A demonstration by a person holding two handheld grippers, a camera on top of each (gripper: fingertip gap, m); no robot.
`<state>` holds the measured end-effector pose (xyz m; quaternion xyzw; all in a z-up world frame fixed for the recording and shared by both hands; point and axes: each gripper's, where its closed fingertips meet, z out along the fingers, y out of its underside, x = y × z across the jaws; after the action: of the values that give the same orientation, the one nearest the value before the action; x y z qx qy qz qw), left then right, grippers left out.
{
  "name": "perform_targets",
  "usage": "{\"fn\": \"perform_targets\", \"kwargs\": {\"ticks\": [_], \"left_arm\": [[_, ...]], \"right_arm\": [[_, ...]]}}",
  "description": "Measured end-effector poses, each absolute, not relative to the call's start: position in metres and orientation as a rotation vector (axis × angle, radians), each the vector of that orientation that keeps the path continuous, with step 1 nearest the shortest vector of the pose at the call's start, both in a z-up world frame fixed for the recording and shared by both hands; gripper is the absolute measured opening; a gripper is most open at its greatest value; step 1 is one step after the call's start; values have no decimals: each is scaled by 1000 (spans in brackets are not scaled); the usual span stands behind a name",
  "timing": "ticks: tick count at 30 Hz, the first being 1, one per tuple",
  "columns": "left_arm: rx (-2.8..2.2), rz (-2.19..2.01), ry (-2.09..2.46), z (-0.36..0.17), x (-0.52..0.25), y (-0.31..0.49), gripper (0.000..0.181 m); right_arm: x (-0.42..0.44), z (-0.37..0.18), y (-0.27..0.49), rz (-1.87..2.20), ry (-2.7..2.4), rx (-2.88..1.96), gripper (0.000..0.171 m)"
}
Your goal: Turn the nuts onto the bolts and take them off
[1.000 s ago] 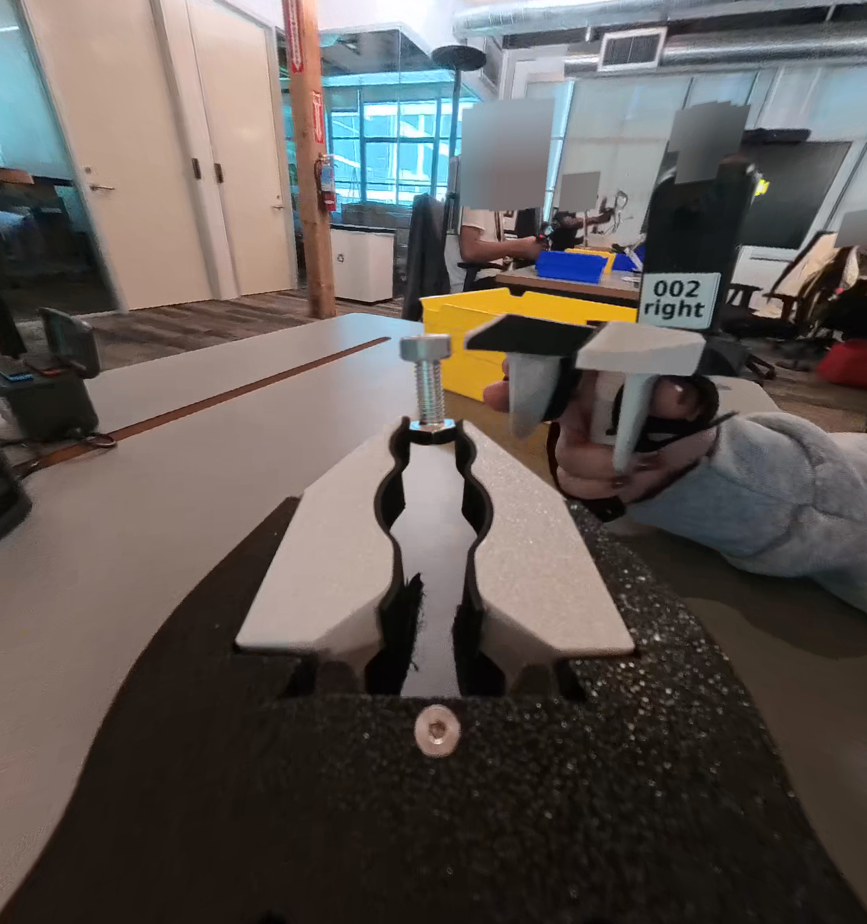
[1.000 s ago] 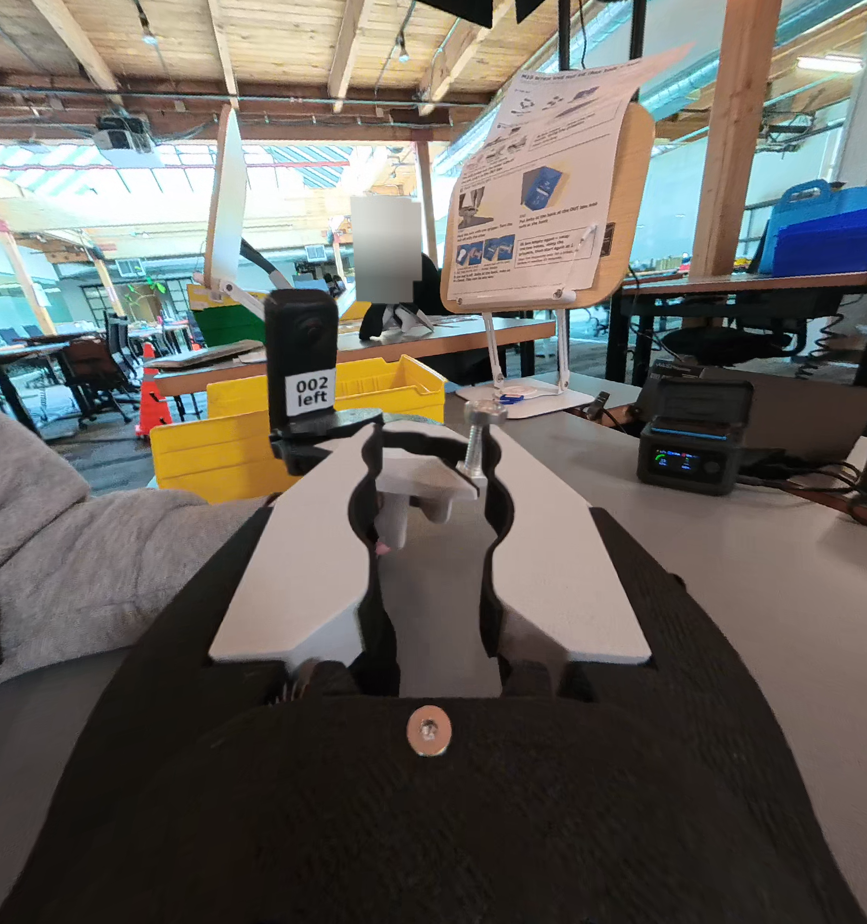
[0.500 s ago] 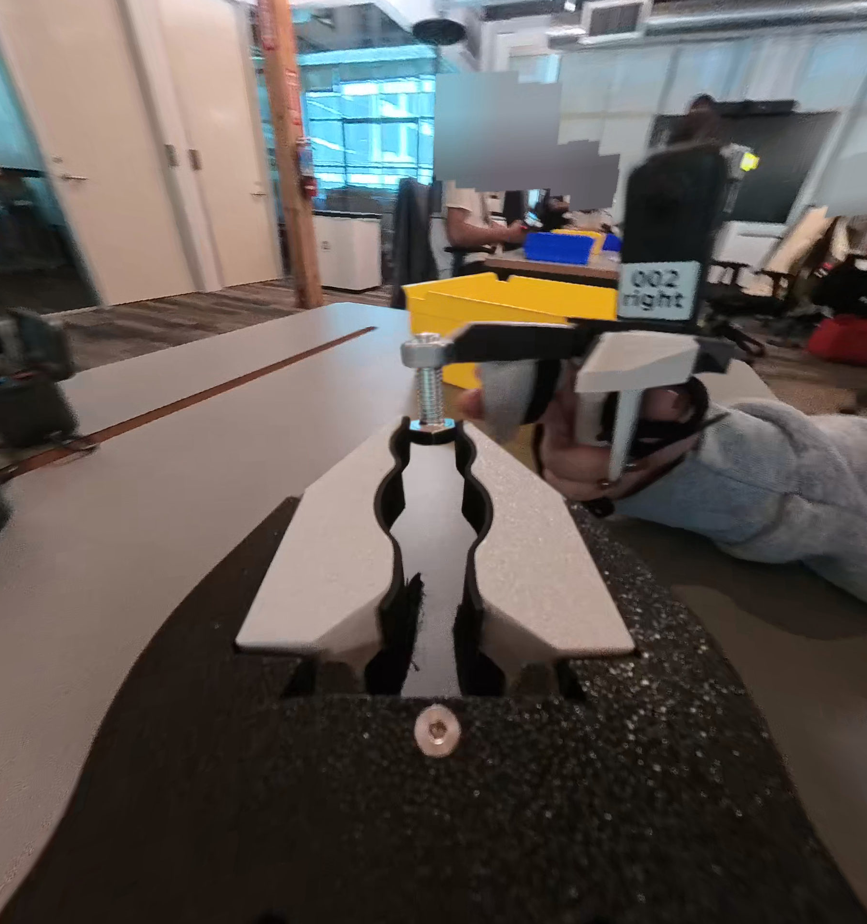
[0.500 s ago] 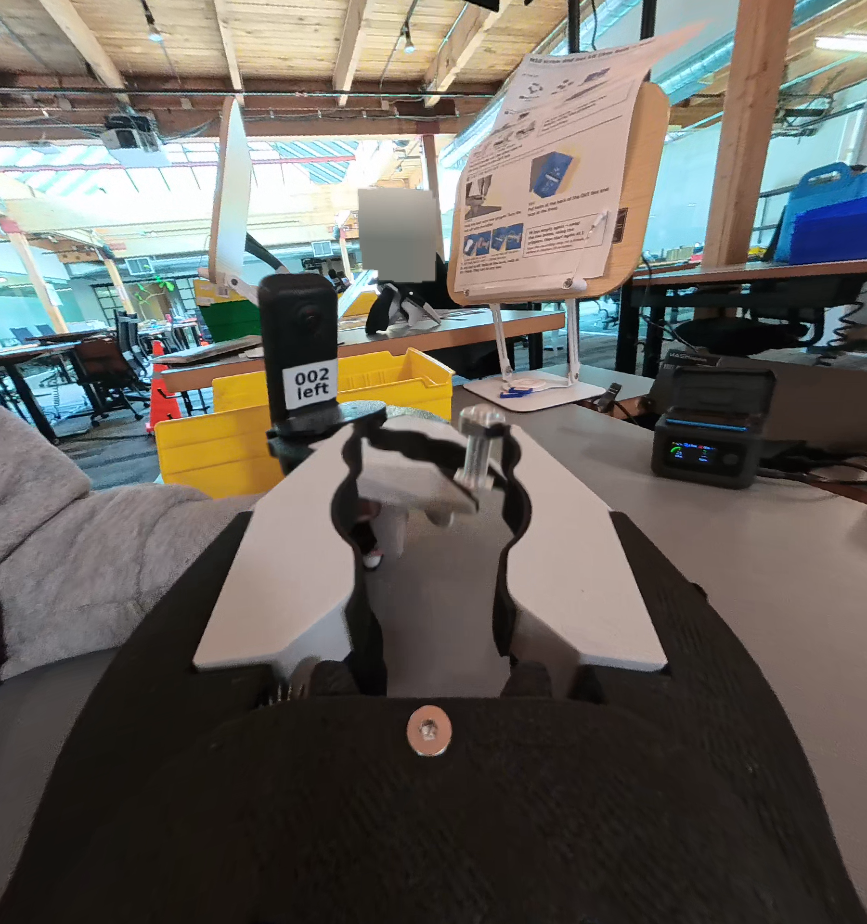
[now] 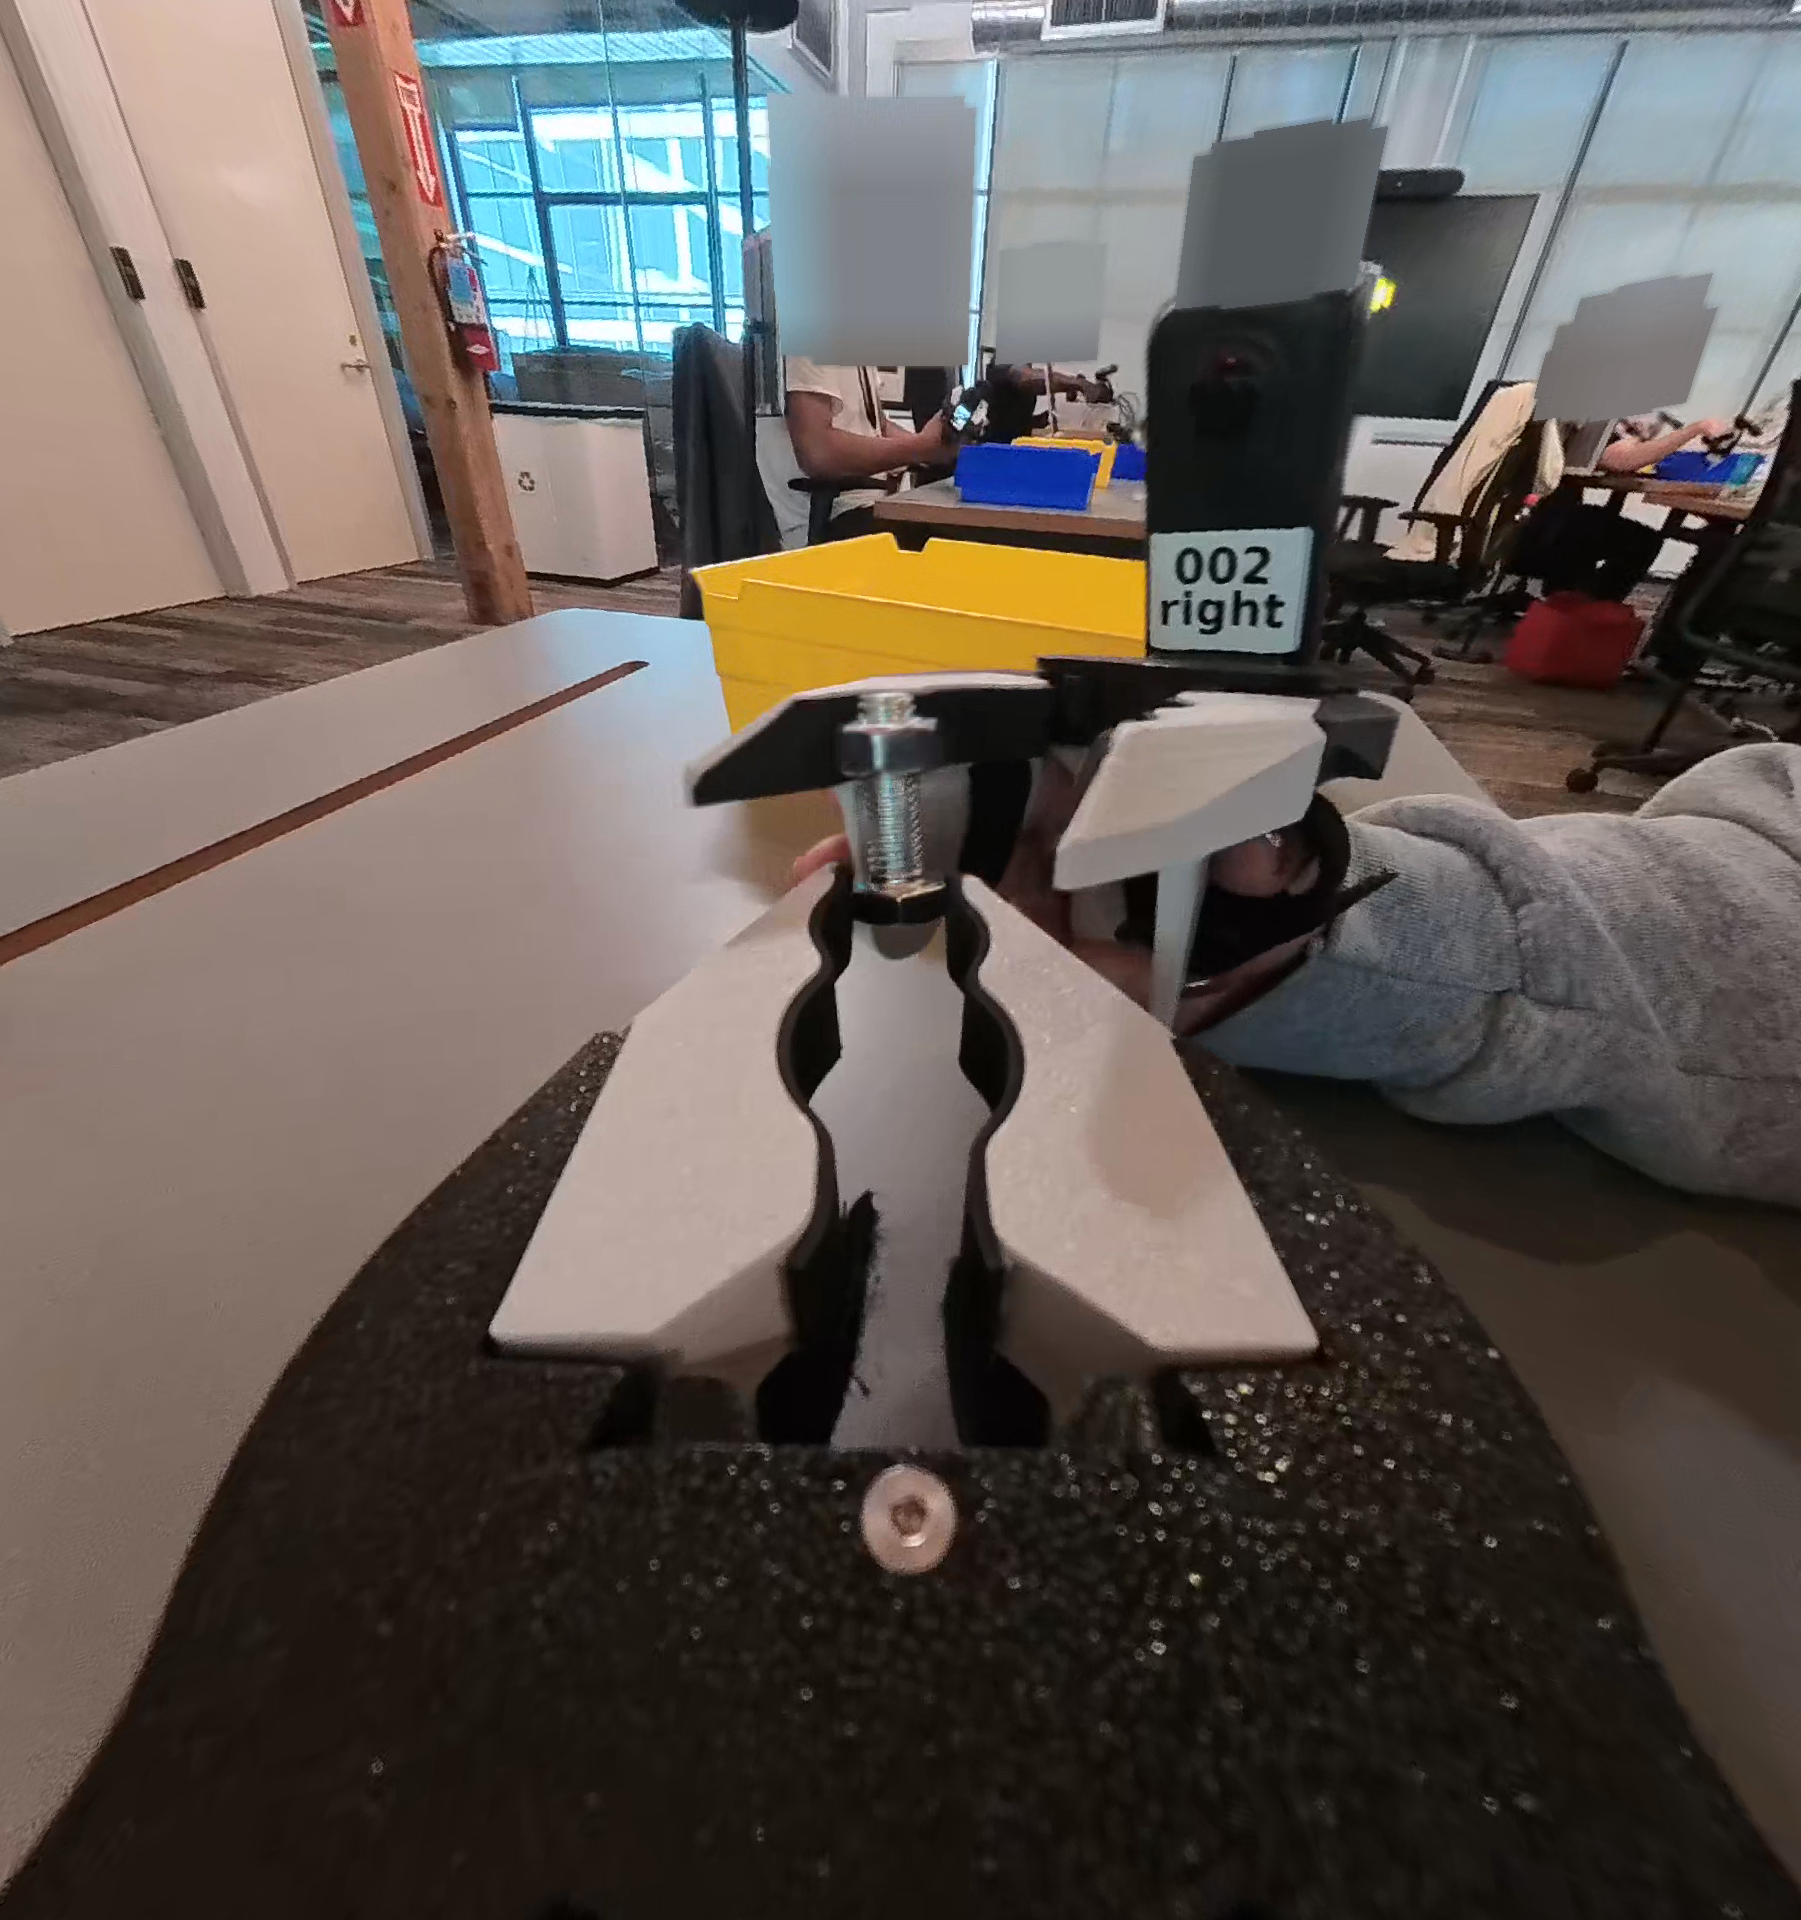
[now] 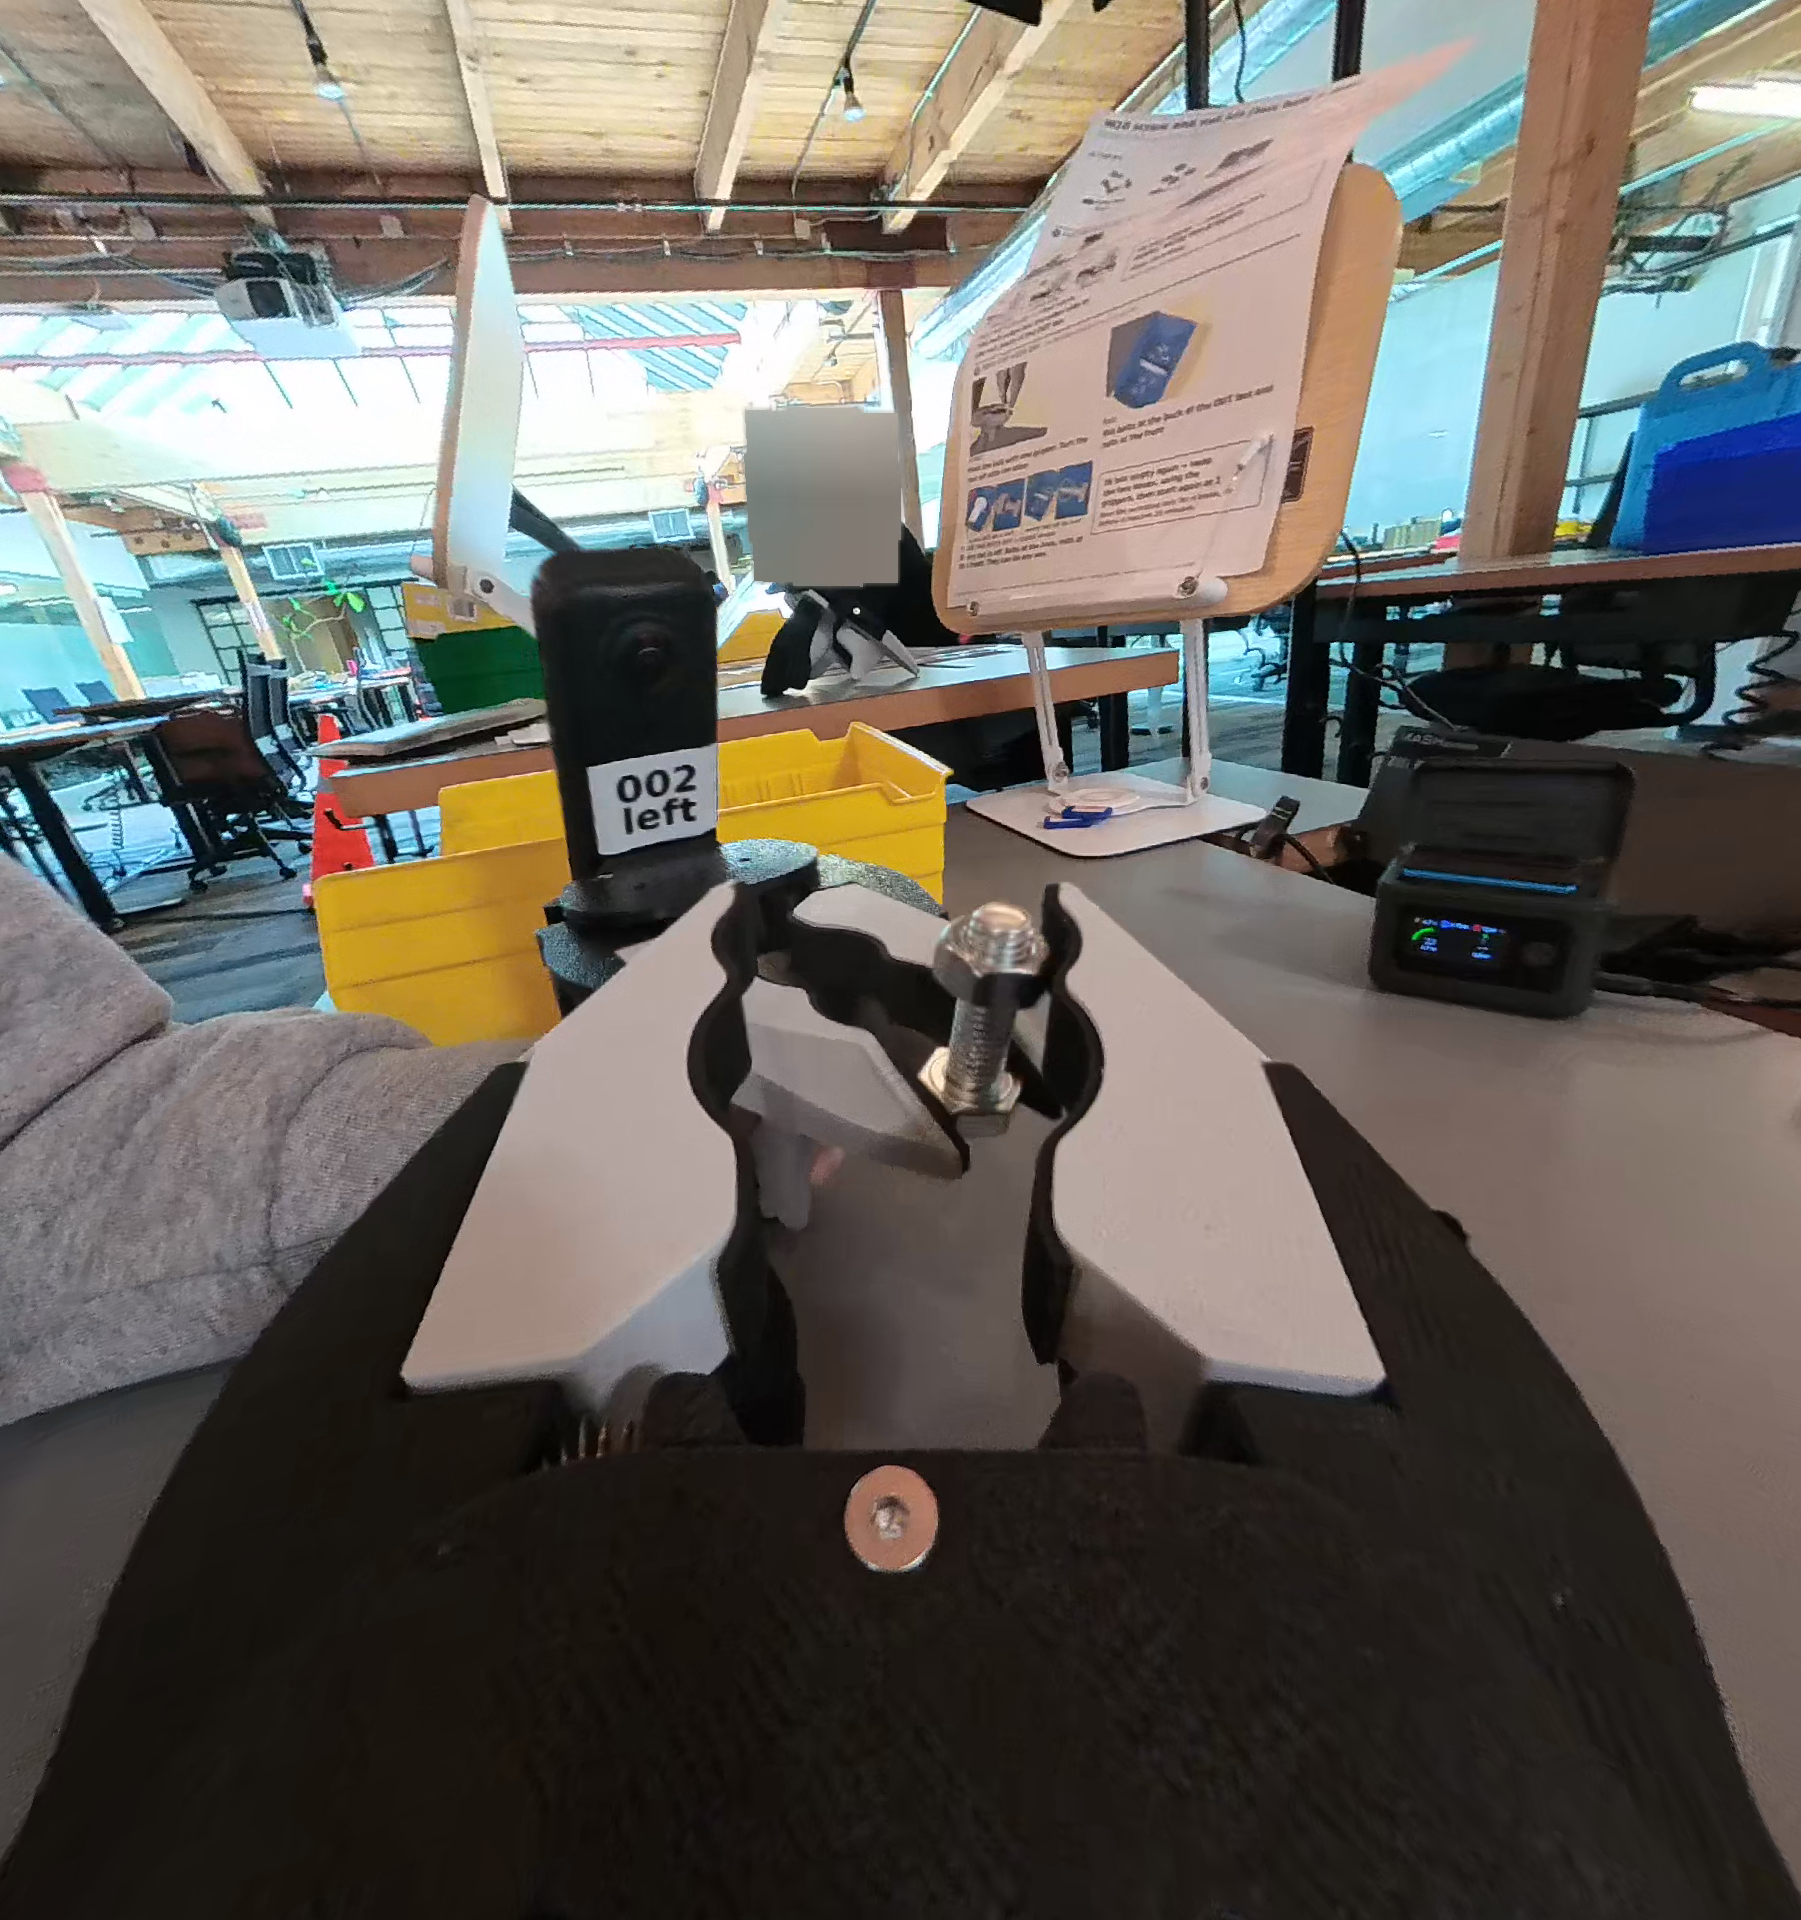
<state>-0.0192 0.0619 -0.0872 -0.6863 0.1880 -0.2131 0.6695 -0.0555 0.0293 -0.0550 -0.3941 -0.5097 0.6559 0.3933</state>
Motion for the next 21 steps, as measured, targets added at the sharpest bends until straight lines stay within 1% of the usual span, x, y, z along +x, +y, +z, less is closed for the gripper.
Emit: {"fn": "perform_targets", "kwargs": {"ticks": [4, 6, 8, 11, 16, 21], "left_arm": [[-1538, -423, 306, -83, -46, 64, 15], [-1533, -399, 231, -81, -61, 64, 15], [-1533, -389, 236, -81, -62, 63, 15], [-1563, -365, 328, -87, -49, 63, 15], [-1573, -371, 422, -91, -30, 63, 15], [-1557, -339, 282, -85, -56, 65, 15]], "right_arm": [[-54, -55, 37, 1651, -1273, -1016, 53], [-52, -55, 40, 1675, -1263, -1020, 46], [-53, -56, 45, 1677, -1231, -1055, 49], [-56, -56, 46, 1662, -1212, -1066, 59], [-58, -57, 37, 1674, -1249, -1043, 58], [-55, -55, 38, 1685, -1245, -1034, 56]]}}
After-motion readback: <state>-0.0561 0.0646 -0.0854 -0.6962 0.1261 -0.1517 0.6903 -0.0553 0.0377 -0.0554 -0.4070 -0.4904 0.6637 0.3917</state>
